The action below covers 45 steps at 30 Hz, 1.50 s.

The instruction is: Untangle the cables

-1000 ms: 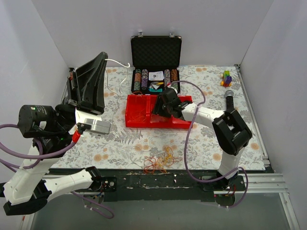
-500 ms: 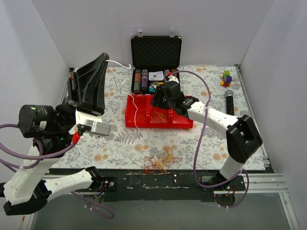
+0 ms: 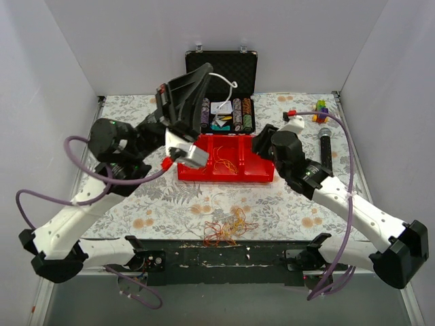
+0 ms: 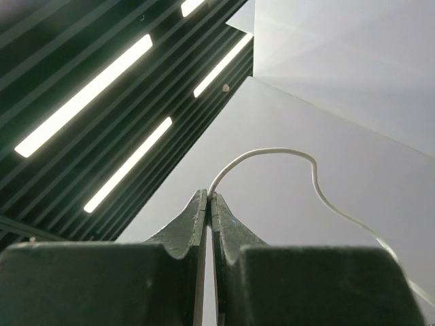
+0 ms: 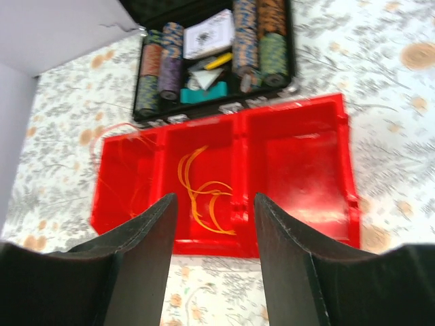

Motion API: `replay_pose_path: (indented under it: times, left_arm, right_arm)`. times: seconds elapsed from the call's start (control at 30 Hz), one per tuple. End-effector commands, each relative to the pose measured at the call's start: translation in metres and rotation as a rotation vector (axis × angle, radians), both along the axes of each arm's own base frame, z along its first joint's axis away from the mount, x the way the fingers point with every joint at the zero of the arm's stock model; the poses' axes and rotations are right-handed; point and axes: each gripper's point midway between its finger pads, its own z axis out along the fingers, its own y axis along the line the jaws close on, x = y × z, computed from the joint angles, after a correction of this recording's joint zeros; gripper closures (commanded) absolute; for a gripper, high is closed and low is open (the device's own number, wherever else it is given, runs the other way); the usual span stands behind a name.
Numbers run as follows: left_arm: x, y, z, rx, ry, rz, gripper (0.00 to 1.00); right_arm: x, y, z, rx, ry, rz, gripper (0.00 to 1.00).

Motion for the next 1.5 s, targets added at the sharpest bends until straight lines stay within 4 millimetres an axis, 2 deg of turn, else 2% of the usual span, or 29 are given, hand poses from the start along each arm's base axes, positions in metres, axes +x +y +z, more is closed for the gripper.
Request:
replay_pose_path:
  times: [0.0, 0.17, 0.27, 0.4, 0.53, 0.7, 1.07, 1.23, 1.37, 1.47]
  left_arm:
    - [-0.003, 0.002, 0.028, -0.137, -0.054, -0.043, 1.0]
    - [0.014, -0.015, 0.038, -0.185, -0.037, -0.065, 1.0]
    - [0.026, -0.027, 0.035, -0.182, -0.025, -0.064, 1.0]
    - [0.047, -0.047, 0.019, -0.172, 0.022, -0.067, 1.0]
    - [0.069, -0.07, -0.006, -0.133, 0.066, -0.062, 1.0]
    - [0.088, -0.083, -0.022, -0.139, 0.096, -0.067, 1.0]
    - [0.116, -0.091, 0.001, -0.224, 0.065, -0.033, 1.0]
    - [0.126, -0.102, -0.012, -0.201, 0.058, -0.028, 1.0]
    - [0.14, -0.1, -0.011, -0.221, 0.065, 0.019, 1.0]
    - [0.156, -0.09, -0.015, -0.228, 0.082, 0.075, 1.0]
  right_arm:
    - [-0.011, -0.035, -0.029, -0.047, 0.044, -0.116, 0.44]
    - [-0.029, -0.051, -0.042, -0.035, 0.054, -0.124, 0.44]
    - [-0.035, -0.061, -0.045, -0.03, 0.054, -0.144, 0.44]
    - [-0.04, -0.074, -0.041, -0.025, 0.037, -0.171, 0.45]
    - [-0.046, -0.085, -0.036, -0.021, 0.02, -0.197, 0.45]
    - [-0.05, -0.095, -0.04, -0.023, 0.016, -0.217, 0.45]
    - [-0.05, -0.093, -0.054, -0.025, 0.038, -0.204, 0.45]
    - [-0.051, -0.092, -0.055, -0.021, 0.037, -0.196, 0.45]
    - [-0.053, -0.093, -0.056, -0.017, 0.035, -0.196, 0.45]
    - [-0.053, -0.094, -0.059, -0.017, 0.039, -0.198, 0.45]
